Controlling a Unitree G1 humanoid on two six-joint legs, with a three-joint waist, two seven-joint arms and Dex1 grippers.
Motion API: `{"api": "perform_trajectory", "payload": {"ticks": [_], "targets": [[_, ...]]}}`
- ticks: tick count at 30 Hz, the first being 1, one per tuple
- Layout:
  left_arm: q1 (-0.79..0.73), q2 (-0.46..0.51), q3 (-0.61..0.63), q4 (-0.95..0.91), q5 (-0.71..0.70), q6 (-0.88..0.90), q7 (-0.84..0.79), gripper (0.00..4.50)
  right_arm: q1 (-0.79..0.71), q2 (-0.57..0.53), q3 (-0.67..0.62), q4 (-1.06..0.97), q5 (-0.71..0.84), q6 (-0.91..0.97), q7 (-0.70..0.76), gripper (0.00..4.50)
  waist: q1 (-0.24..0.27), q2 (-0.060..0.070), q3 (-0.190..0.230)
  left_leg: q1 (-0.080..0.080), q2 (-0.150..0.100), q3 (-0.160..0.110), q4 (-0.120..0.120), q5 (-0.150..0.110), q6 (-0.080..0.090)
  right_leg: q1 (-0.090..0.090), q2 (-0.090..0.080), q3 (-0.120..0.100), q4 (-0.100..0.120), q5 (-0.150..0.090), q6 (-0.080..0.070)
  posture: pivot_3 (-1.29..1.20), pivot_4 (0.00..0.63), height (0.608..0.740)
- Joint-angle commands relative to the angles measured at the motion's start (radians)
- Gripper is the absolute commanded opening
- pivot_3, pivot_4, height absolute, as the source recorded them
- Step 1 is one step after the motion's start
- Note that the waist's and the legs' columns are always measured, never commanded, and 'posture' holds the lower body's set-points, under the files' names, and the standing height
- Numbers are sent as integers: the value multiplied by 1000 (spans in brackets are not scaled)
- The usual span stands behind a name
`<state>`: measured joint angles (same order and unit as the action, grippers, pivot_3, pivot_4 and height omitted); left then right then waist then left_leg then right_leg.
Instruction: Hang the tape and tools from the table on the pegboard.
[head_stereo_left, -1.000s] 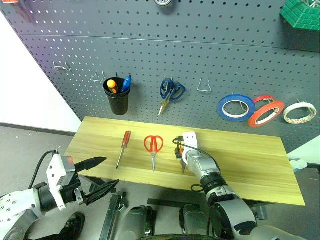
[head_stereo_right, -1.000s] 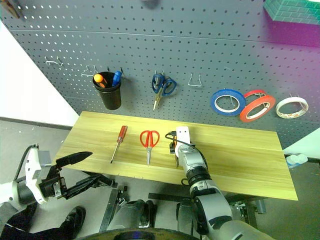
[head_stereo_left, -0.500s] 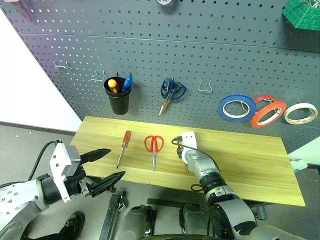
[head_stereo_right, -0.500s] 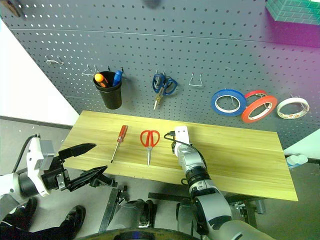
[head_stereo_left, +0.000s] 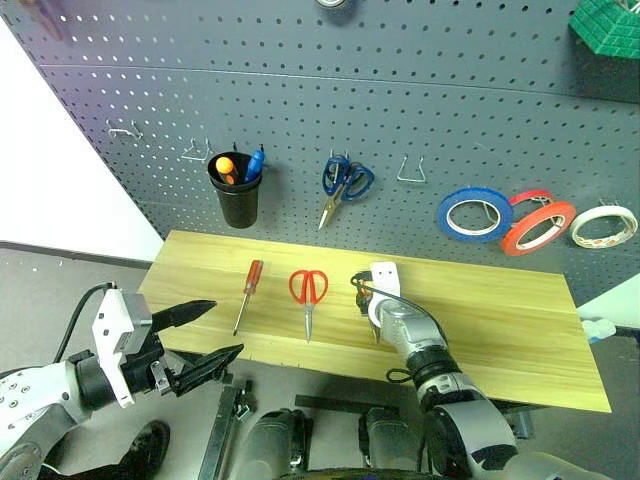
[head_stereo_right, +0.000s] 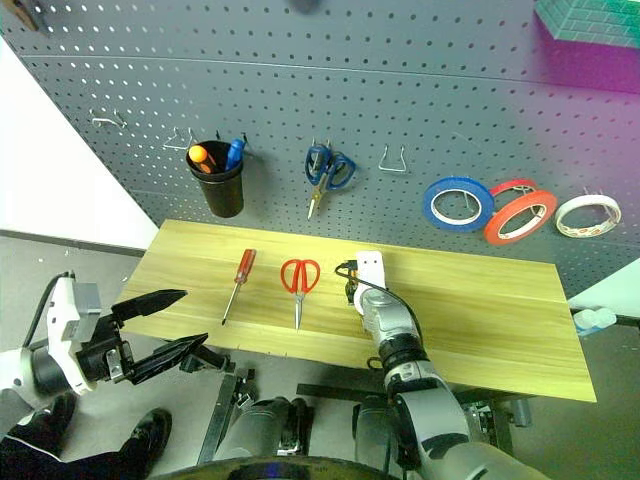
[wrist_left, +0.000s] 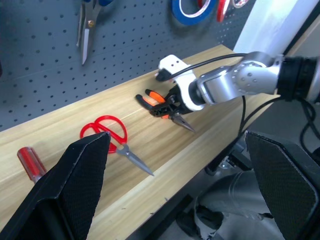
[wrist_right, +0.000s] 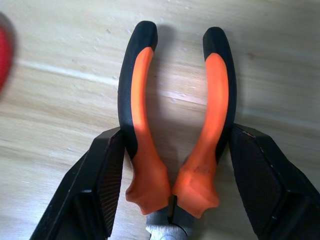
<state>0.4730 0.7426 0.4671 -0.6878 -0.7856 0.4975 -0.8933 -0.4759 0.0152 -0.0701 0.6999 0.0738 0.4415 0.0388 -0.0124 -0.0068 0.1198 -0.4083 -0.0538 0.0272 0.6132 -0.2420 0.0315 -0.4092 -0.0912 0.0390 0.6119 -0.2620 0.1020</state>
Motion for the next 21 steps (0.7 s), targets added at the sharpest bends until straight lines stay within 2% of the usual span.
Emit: {"api": "perform_trajectory", "payload": {"ticks": [1, 10, 21], "targets": [[-16, -8, -26, -4, 21, -27, -5, 4500, 31, -25, 24, -80, 6, -47, 79, 2821, -1, 0, 1, 0, 0, 0, 0, 0, 0, 0, 0, 0, 0, 0, 0, 128, 126, 740], [-63, 1, -61, -15, 16, -4, 18, 4500, 150, -48, 46, -248, 66, -52, 246, 2821, -2, 1, 5, -1, 0, 0, -1, 0, 0, -1, 0, 0, 0, 0, 0, 106, 120, 740], [-64, -5, -64, 39, 38, -42, -37, 4500, 224, -39, -10, -398, 179, -145, 343, 2821, -2, 1, 5, -1, 0, 0, -1, 0, 0, -1, 0, 0, 0, 0, 0, 79, 109, 740]]}}
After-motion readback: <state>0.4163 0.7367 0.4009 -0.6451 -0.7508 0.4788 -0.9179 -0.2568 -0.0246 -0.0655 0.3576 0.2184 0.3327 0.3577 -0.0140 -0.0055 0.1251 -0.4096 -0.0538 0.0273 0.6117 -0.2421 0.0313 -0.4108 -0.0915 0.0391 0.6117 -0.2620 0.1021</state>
